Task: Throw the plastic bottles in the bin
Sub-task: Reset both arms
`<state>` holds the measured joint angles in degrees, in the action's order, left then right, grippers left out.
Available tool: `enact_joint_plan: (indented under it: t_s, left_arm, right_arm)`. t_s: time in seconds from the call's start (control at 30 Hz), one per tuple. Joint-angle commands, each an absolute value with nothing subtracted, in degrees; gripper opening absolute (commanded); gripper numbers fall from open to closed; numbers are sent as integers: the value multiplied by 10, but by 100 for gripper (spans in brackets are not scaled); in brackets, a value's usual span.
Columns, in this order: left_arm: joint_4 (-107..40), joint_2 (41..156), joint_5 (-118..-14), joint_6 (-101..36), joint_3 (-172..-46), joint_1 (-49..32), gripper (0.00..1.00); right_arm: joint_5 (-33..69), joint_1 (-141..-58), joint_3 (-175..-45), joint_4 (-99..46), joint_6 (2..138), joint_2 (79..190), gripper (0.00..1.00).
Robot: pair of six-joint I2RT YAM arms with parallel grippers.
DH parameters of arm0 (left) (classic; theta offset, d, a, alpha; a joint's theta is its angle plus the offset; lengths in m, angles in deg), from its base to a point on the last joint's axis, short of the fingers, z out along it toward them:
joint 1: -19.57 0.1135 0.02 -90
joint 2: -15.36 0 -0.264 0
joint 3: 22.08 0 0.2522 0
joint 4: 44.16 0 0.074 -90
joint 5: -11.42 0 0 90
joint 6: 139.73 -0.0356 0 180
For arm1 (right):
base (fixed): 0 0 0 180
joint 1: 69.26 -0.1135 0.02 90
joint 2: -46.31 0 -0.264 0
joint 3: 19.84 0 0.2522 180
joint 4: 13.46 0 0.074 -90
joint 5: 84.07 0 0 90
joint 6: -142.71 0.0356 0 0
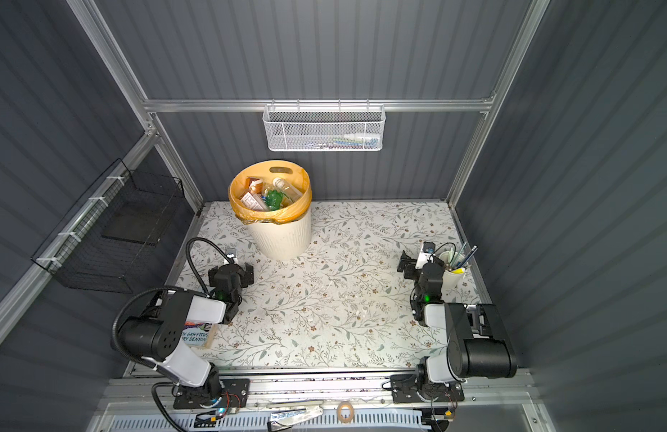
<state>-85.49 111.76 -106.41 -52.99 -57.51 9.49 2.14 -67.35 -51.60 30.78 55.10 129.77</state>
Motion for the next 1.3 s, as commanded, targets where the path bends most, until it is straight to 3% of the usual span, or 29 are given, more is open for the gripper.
enact_joint_plan:
  t_s: [0.0, 0.17, 1.27]
  left_arm:
    - [-967, 1134, -998, -514, -554, 114, 100]
    - [-823, 1132, -982, -504, -625, 125, 100]
    - [-837, 1137, -985, -489, -622, 137, 100]
  right_arm:
    - [28, -671, -518, 301, 553, 1302, 99]
    - [28, -671, -518, 301, 554, 1302, 99]
    - [26, -671, -515, 304, 554, 1301, 99]
